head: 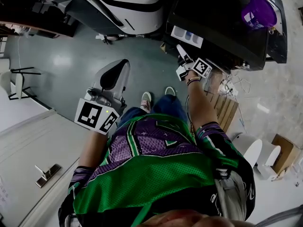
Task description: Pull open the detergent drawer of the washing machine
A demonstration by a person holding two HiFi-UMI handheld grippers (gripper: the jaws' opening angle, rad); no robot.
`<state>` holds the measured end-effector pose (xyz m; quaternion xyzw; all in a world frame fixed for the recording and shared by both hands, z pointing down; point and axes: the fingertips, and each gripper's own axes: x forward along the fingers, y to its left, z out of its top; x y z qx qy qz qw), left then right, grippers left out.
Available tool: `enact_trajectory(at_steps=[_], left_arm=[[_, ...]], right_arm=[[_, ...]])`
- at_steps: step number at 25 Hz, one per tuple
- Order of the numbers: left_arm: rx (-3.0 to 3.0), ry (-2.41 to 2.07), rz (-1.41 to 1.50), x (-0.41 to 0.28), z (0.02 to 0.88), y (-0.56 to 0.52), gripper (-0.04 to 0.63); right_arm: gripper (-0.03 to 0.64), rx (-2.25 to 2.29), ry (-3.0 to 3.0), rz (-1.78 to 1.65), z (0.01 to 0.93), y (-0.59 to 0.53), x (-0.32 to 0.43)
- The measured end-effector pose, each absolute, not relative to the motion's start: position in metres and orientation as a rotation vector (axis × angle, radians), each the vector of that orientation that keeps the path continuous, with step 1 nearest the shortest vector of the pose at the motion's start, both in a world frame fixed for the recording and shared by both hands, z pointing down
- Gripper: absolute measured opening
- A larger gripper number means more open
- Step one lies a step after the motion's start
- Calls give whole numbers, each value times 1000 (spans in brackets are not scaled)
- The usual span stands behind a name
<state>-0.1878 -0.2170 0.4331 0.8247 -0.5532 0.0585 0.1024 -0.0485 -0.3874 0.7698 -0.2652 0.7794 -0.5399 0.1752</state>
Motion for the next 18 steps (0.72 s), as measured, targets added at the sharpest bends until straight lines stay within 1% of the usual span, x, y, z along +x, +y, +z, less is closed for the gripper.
enact_trajectory(at_steps=[18], left_arm=[[2542, -1481, 160, -207, 436, -174, 16]], right_arm=[[275, -785, 2197, -1472, 766, -323, -55]])
